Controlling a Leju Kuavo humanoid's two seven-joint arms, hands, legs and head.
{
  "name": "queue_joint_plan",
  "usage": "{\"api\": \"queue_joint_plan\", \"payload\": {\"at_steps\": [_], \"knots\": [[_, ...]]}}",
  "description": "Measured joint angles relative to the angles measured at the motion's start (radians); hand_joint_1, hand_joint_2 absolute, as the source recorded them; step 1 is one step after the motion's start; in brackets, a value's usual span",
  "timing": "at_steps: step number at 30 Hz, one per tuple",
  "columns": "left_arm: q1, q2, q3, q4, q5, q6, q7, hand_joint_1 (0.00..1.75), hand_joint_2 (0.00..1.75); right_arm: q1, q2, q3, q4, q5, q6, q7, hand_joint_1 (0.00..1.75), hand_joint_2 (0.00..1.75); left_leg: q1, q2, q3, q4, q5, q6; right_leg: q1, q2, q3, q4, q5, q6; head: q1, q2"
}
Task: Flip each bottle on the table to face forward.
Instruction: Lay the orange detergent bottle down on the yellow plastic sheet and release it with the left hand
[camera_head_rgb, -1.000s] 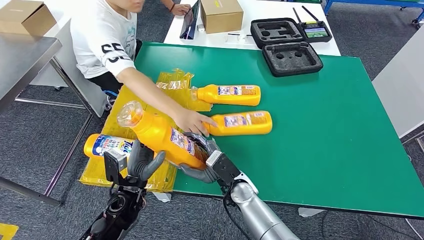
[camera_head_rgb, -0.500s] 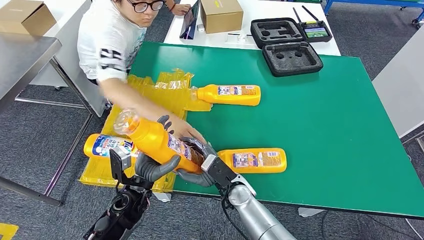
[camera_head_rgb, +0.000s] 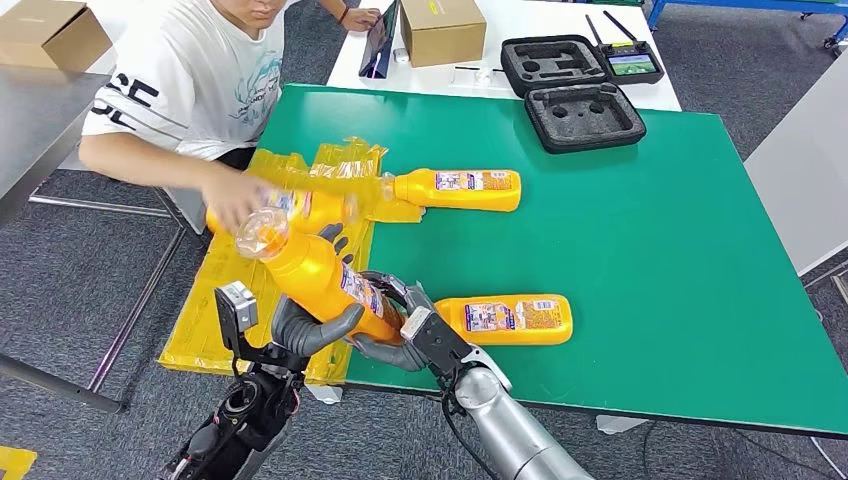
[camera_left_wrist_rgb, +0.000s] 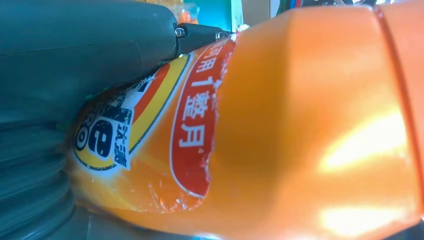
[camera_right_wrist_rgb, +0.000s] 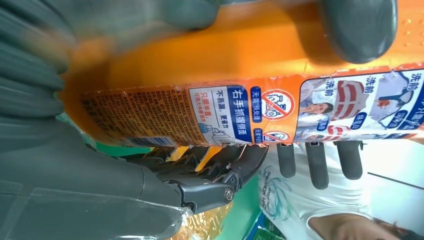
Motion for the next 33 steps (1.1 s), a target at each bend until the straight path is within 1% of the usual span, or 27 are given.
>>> {"api": "queue_joint_plan", "payload": {"at_steps": [5, 7, 8, 9, 11, 12, 15, 18, 20, 26, 31, 33], "knots": [[-0.009, 0.000, 0.002, 0.001, 0.046, -0.022, 0.017, 1.75, 1.75, -0.003, 0.004, -0.005, 0.000, 0.012, -0.015, 0.012, 1.72, 1.75, 0.000, 0.000, 0.000, 0.000, 0.000, 0.000, 0.000, 0.000, 0.000, 0.000, 0.000, 0.000, 0.000, 0.000], [-0.012, 0.000, 0.002, 0.004, 0.056, -0.025, 0.023, 1.75, 1.75, -0.002, 0.006, -0.007, 0.000, 0.020, -0.027, 0.018, 1.38, 1.75, 0.000, 0.000, 0.000, 0.000, 0.000, 0.000, 0.000, 0.000, 0.000, 0.000, 0.000, 0.000, 0.000, 0.000], [-0.012, 0.000, 0.002, 0.006, 0.060, -0.026, 0.026, 1.75, 1.75, -0.001, 0.007, -0.008, 0.000, 0.023, -0.033, 0.021, 1.12, 1.75, 0.000, 0.000, 0.000, 0.000, 0.000, 0.000, 0.000, 0.000, 0.000, 0.000, 0.000, 0.000, 0.000, 0.000], [-0.013, 0.000, 0.002, 0.007, 0.064, -0.026, 0.028, 1.75, 1.75, 0.000, 0.007, -0.009, 0.000, 0.027, -0.041, 0.025, 0.70, 1.75, 0.000, 0.000, 0.000, 0.000, 0.000, 0.000, 0.000, 0.000, 0.000, 0.000, 0.000, 0.000, 0.000, 0.000], [-0.013, 0.000, 0.002, 0.009, 0.070, -0.026, 0.033, 1.75, 1.75, 0.003, 0.008, -0.010, -0.002, 0.035, -0.057, 0.031, 0.17, 1.75, 0.000, 0.000, 0.000, 0.000, 0.000, 0.000, 0.000, 0.000, 0.000, 0.000, 0.000, 0.000, 0.000, 0.000], [-0.014, 0.000, 0.002, 0.009, 0.071, -0.025, 0.035, 1.75, 1.75, 0.006, 0.008, -0.011, -0.004, 0.039, -0.066, 0.035, 0.00, 1.31, 0.000, 0.000, 0.000, 0.000, 0.000, 0.000, 0.000, 0.000, 0.000, 0.000, 0.000, 0.000, 0.000, 0.000], [-0.016, 0.001, 0.004, 0.009, 0.071, -0.019, 0.041, 1.75, 1.75, 0.016, 0.010, -0.015, -0.010, 0.052, -0.100, 0.052, 0.00, 0.00, 0.000, 0.000, 0.000, 0.000, 0.000, 0.000, 0.000, 0.000, 0.000, 0.000, 0.000, 0.000, 0.000, 0.000], [-0.016, 0.002, 0.004, 0.008, 0.067, -0.006, 0.042, 1.75, 1.75, 0.023, 0.013, -0.019, -0.024, 0.059, -0.134, 0.068, 0.00, 0.00, 0.000, 0.000, 0.000, 0.000, 0.000, 0.000, 0.000, 0.000, 0.000, 0.000, 0.000, 0.000, 0.000, 0.000], [-0.016, 0.002, 0.004, 0.007, 0.059, 0.018, 0.038, 1.75, 1.75, 0.033, 0.014, -0.019, -0.039, 0.066, -0.161, 0.080, 0.00, 0.00, 0.000, 0.000, 0.000, 0.000, 0.000, 0.000, 0.000, 0.000, 0.000, 0.000, 0.000, 0.000, 0.000, 0.000], [-0.016, 0.009, 0.031, -0.013, 0.000, 0.137, -0.001, 1.75, 1.75, 0.086, 0.013, -0.021, -0.148, 0.093, -0.288, 0.092, 0.00, 0.00, 0.000, 0.000, -0.001, 0.000, 0.000, 0.000, 0.000, 0.000, 0.000, 0.000, 0.000, 0.000, 0.000, 0.000], [-0.016, 0.014, 0.063, -0.020, -0.023, 0.178, -0.015, 1.75, 1.75, 0.120, 0.009, -0.021, -0.251, 0.089, -0.321, 0.089, 0.00, 0.00, 0.000, 0.000, -0.001, 0.000, 0.000, 0.000, 0.000, 0.000, 0.000, 0.000, 0.000, 0.000, 0.000, 0.000], [-0.016, 0.015, 0.073, -0.021, -0.049, 0.218, -0.029, 1.75, 1.75, 0.135, 0.006, -0.020, -0.293, 0.076, -0.344, 0.073, 0.00, 0.00, 0.000, 0.000, -0.001, 0.000, 0.000, 0.000, 0.000, 0.000, 0.000, 0.000, 0.000, 0.000, 0.000, 0.000]]}}
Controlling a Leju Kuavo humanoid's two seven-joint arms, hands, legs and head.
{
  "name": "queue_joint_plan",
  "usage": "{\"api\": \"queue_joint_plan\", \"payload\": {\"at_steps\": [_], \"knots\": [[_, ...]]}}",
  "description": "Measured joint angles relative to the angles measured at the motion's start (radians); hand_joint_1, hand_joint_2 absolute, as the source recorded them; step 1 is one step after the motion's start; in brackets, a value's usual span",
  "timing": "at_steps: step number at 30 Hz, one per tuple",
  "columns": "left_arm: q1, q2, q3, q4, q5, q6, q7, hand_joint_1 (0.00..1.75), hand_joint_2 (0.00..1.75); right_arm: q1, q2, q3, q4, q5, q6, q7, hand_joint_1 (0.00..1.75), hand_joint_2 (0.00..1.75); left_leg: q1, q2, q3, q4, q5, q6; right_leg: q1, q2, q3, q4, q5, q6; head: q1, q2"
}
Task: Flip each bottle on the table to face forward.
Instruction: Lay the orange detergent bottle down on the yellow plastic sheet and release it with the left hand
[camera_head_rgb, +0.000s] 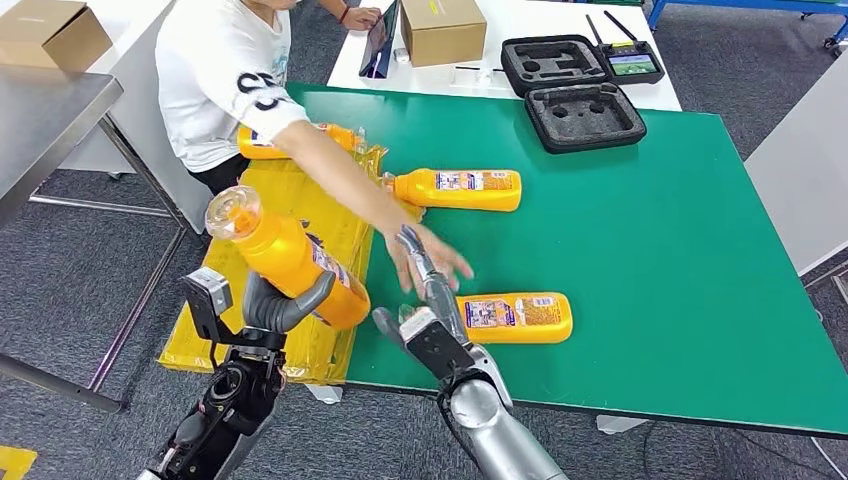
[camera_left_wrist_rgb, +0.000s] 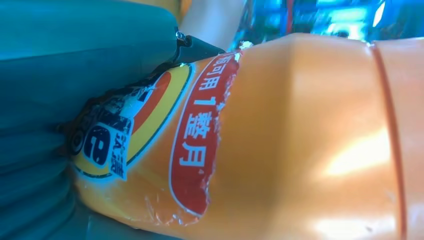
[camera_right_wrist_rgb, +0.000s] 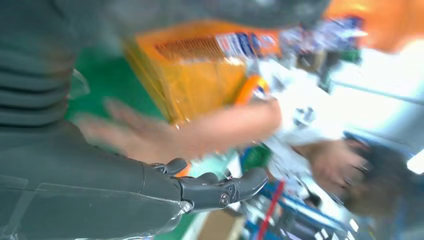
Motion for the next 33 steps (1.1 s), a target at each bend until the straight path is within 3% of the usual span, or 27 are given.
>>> {"api": "queue_joint_plan", "payload": {"at_steps": [7, 16, 19, 24, 29, 33], "knots": [[-0.007, 0.034, 0.064, 0.000, -0.183, 0.175, -0.061, 1.75, 1.75, 0.070, -0.024, 0.023, -0.200, -0.099, -0.051, -0.068, 0.00, 0.00, 0.000, 0.000, 0.000, 0.000, 0.000, 0.000, 0.000, 0.000, 0.000, 0.000, 0.000, 0.000, 0.000, 0.000], [-0.008, 0.058, 0.094, 0.000, -0.226, 0.195, -0.061, 1.75, 1.75, 0.098, -0.049, 0.050, -0.302, -0.123, -0.058, -0.074, 0.00, 0.00, 0.000, 0.000, 0.000, 0.000, 0.000, 0.000, 0.000, 0.000, 0.000, 0.000, 0.000, 0.000, 0.000, 0.000], [-0.012, 0.075, 0.095, 0.001, -0.323, 0.233, -0.023, 1.75, 1.75, 0.104, -0.056, 0.063, -0.331, -0.168, -0.078, -0.081, 0.00, 0.00, 0.000, 0.000, 0.000, 0.000, 0.000, 0.000, 0.000, 0.000, 0.000, 0.000, 0.000, 0.000, 0.000, 0.000], [-0.041, 0.186, 0.086, 0.035, -0.673, 0.234, 0.156, 1.75, 1.75, 0.119, -0.082, 0.098, -0.410, -0.272, -0.102, -0.086, 0.00, 0.00, 0.001, 0.001, 0.000, 0.000, 0.000, 0.000, 0.001, 0.001, -0.001, 0.000, 0.000, 0.000, 0.000, 0.000], [-0.087, 0.353, 0.077, 0.102, -0.903, 0.122, 0.286, 1.75, 1.75, 0.121, -0.100, 0.116, -0.449, -0.328, -0.081, -0.086, 0.00, 0.00, 0.004, 0.003, 0.000, 0.000, 0.000, -0.001, 0.004, 0.002, -0.002, 0.000, 0.000, -0.001, 0.000, 0.000], [-0.144, 0.433, 0.052, 0.166, -1.014, 0.001, 0.332, 1.75, 1.75, 0.118, -0.107, 0.124, -0.459, -0.343, -0.075, -0.086, 0.00, 0.00, 0.004, 0.002, 0.000, 0.000, 0.000, -0.001, 0.004, 0.002, -0.002, 0.000, 0.000, -0.001, 0.000, 0.000]]}}
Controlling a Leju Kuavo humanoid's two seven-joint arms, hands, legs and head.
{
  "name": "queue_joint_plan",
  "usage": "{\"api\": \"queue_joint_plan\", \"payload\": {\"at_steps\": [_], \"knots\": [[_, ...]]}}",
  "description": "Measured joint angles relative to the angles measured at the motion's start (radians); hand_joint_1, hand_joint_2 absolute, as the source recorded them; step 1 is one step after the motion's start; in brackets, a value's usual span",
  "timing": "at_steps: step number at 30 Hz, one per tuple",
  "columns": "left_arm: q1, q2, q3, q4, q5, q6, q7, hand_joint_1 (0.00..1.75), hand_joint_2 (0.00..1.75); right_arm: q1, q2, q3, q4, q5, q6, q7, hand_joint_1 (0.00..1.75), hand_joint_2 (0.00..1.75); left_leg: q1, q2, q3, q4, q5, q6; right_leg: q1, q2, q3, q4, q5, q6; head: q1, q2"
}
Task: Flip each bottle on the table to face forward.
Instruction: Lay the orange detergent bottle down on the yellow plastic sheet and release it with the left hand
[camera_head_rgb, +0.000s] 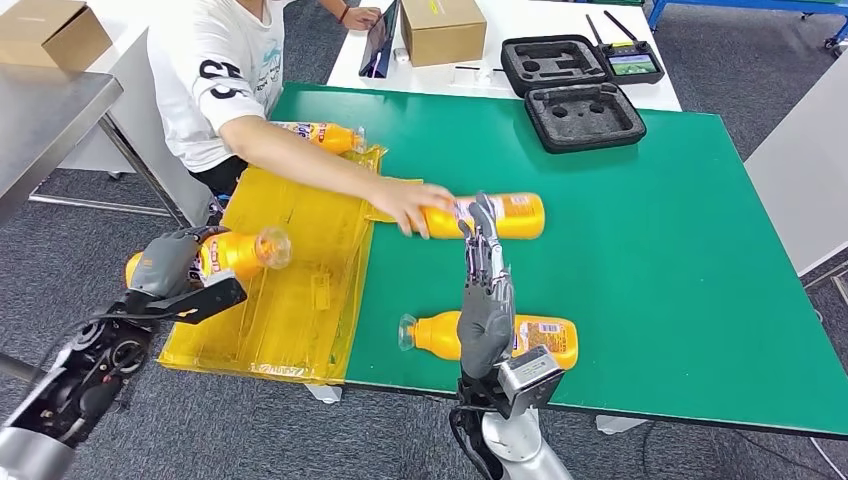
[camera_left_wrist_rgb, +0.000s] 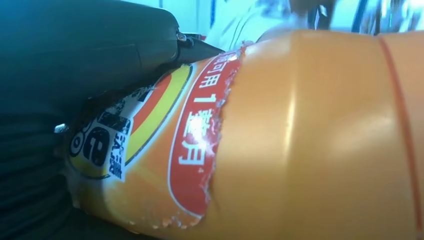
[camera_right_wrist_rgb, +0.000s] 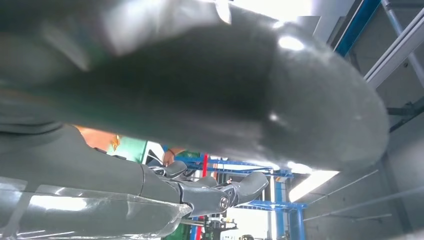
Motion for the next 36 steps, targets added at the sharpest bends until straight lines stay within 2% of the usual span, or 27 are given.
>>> {"api": "queue_joint_plan", "payload": {"at_steps": [1, 5, 10, 13, 16, 21, 27, 32, 36], "knots": [[-0.017, 0.008, -0.012, 0.020, -0.025, -0.023, 0.006, 1.75, 1.75, -0.002, -0.001, 0.001, -0.001, -0.002, 0.000, 0.000, 0.00, 0.00, 0.000, -0.001, 0.000, 0.000, 0.000, 0.000, 0.000, 0.000, 0.000, 0.000, 0.000, 0.000, 0.000, 0.000], [-0.081, 0.014, -0.056, 0.101, -0.088, -0.071, 0.015, 1.75, 1.75, -0.013, -0.001, 0.003, -0.001, -0.006, 0.000, 0.000, 0.00, 1.75, -0.001, -0.002, 0.000, 0.000, 0.000, 0.000, -0.001, 0.000, 0.001, 0.000, 0.000, 0.000, 0.000, 0.000], [-0.162, 0.007, -0.125, 0.206, -0.162, -0.137, 0.015, 1.75, 1.75, -0.023, 0.001, 0.003, -0.001, -0.012, 0.005, 0.000, 0.00, 1.75, -0.002, -0.002, 0.000, 0.000, 0.000, 0.000, -0.001, 0.000, 0.000, 0.000, 0.001, 0.001, 0.000, 0.000], [-0.217, -0.014, -0.167, 0.281, -0.170, -0.174, -0.027, 1.75, 1.75, -0.026, 0.002, 0.003, 0.000, -0.013, 0.012, 0.000, 0.00, 1.75, -0.001, -0.002, 0.000, 0.000, 0.000, 0.000, -0.001, 0.000, 0.000, 0.000, 0.001, 0.001, 0.000, 0.000], [-0.276, -0.053, -0.208, 0.362, -0.170, -0.191, -0.059, 1.75, 1.75, -0.029, 0.001, 0.003, 0.005, -0.009, 0.015, 0.000, 0.00, 1.75, -0.001, -0.002, 0.000, 0.000, 0.000, 0.000, -0.001, 0.000, 0.000, 0.000, 0.001, 0.001, 0.000, 0.000], [-0.352, -0.142, -0.268, 0.484, -0.192, -0.178, -0.060, 1.75, 1.75, -0.039, 0.000, 0.003, 0.014, -0.007, 0.023, 0.000, 0.00, 1.75, -0.002, -0.002, -0.001, 0.000, 0.000, 0.000, -0.002, 0.000, 0.001, 0.000, 0.001, 0.001, 0.000, 0.000], [-0.374, -0.243, -0.308, 0.589, -0.189, -0.155, -0.064, 1.75, 1.75, -0.058, -0.002, 0.003, 0.035, -0.005, 0.038, 0.000, 0.00, 1.75, -0.002, -0.002, -0.001, 0.001, 0.000, 0.000, -0.002, 0.000, 0.001, 0.000, 0.001, 0.001, 0.000, 0.000], [-0.376, -0.263, -0.318, 0.608, -0.196, -0.155, -0.066, 1.75, 1.75, -0.064, -0.002, 0.003, 0.044, -0.008, 0.044, 0.000, 0.00, 1.75, -0.002, -0.002, 0.000, 0.001, 0.000, 0.000, -0.002, 0.000, 0.001, 0.000, 0.001, 0.001, 0.000, 0.000], [-0.391, -0.302, -0.351, 0.656, -0.212, -0.165, -0.058, 1.75, 1.75, -0.081, -0.001, 0.003, 0.072, -0.017, 0.051, 0.000, 0.00, 1.75, -0.002, -0.002, 0.001, 0.000, 0.000, 0.000, -0.002, -0.001, 0.003, 0.000, 0.001, 0.001, 0.000, 0.000]]}}
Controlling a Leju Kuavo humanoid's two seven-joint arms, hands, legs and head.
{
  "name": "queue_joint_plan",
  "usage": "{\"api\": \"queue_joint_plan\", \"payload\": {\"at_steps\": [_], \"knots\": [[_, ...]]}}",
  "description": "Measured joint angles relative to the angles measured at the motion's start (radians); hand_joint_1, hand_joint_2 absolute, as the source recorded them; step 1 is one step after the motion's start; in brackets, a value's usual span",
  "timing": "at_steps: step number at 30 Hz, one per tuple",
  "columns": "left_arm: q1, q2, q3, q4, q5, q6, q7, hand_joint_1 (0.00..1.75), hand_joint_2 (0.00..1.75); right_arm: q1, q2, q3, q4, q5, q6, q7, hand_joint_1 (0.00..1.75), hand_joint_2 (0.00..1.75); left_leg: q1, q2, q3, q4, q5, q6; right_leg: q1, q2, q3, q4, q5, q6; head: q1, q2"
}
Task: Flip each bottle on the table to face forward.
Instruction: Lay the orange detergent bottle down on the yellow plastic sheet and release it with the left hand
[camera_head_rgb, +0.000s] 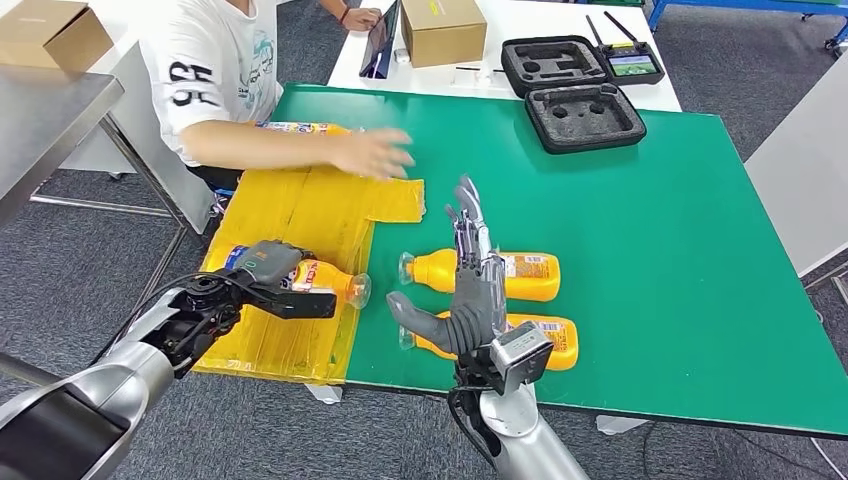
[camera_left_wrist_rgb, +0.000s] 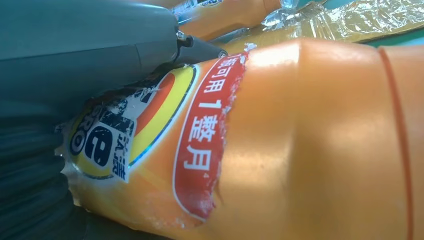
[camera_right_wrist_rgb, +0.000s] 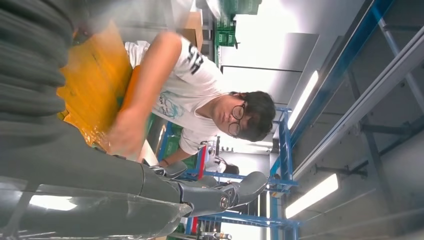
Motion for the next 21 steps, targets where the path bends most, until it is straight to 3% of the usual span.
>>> {"api": "queue_joint_plan", "payload": {"at_steps": [3, 4, 7, 8, 9, 11, 16, 21], "knots": [[-0.008, -0.011, -0.008, 0.019, 0.004, -0.005, 0.006, 1.72, 1.75, -0.005, 0.000, 0.000, 0.010, -0.001, 0.000, 0.000, 0.00, 1.75, 0.000, 0.000, 0.001, 0.000, 0.000, 0.000, 0.000, -0.001, 0.002, 0.000, 0.000, 0.000, 0.000, 0.000], [-0.010, -0.013, -0.010, 0.023, 0.007, -0.007, 0.007, 1.59, 1.75, -0.005, 0.000, 0.000, 0.012, -0.003, 0.000, 0.000, 0.00, 1.75, 0.000, 0.000, 0.002, 0.000, 0.000, 0.000, 0.000, -0.001, 0.002, 0.000, 0.000, 0.000, 0.000, 0.000], [-0.017, -0.017, -0.012, 0.035, 0.018, -0.020, 0.010, 0.39, 1.75, -0.006, 0.000, 0.000, 0.019, -0.010, 0.000, 0.000, 0.00, 1.75, 0.000, 0.000, 0.003, 0.000, 0.000, 0.000, 0.000, -0.001, 0.004, 0.000, 0.000, 0.000, 0.000, 0.000], [-0.019, -0.018, -0.012, 0.040, 0.025, -0.030, 0.008, 0.09, 1.31, -0.006, 0.000, 0.000, 0.021, -0.011, 0.000, 0.000, 0.00, 1.75, 0.000, 0.000, 0.003, 0.000, 0.000, 0.000, 0.000, -0.001, 0.004, 0.000, 0.000, 0.000, 0.000, 0.000], [-0.023, -0.019, -0.012, 0.046, 0.036, -0.047, 0.002, 0.00, 0.87, -0.007, 0.001, 0.000, 0.024, -0.011, 0.000, 0.000, 0.00, 1.75, 0.000, -0.001, 0.004, 0.000, 0.000, 0.000, 0.000, -0.001, 0.005, 0.000, 0.000, 0.000, 0.000, 0.000], [-0.030, -0.021, -0.010, 0.057, 0.067, -0.092, -0.020, 0.00, 0.00, -0.008, 0.002, -0.001, 0.030, -0.013, 0.000, 0.000, 0.00, 1.75, 0.000, -0.001, 0.005, 0.000, 0.000, 0.000, 0.000, -0.001, 0.005, 0.000, 0.000, 0.000, 0.000, 0.000], [-0.063, -0.025, 0.011, 0.085, 0.156, -0.240, -0.098, 0.00, 0.00, -0.015, 0.003, -0.001, 0.052, -0.019, 0.001, 0.000, 0.00, 1.75, 0.000, -0.001, 0.006, 0.000, 0.000, 0.000, 0.000, -0.002, 0.007, 0.000, 0.000, 0.000, 0.000, 0.000], [-0.076, -0.022, 0.040, 0.103, 0.218, -0.312, -0.144, 0.00, 0.00, -0.017, 0.003, -0.001, 0.072, -0.024, 0.006, 0.000, 0.00, 1.75, 0.000, -0.001, 0.007, -0.001, 0.000, 0.000, 0.000, -0.001, 0.009, 0.000, 0.000, 0.000, 0.000, 0.000]]}}
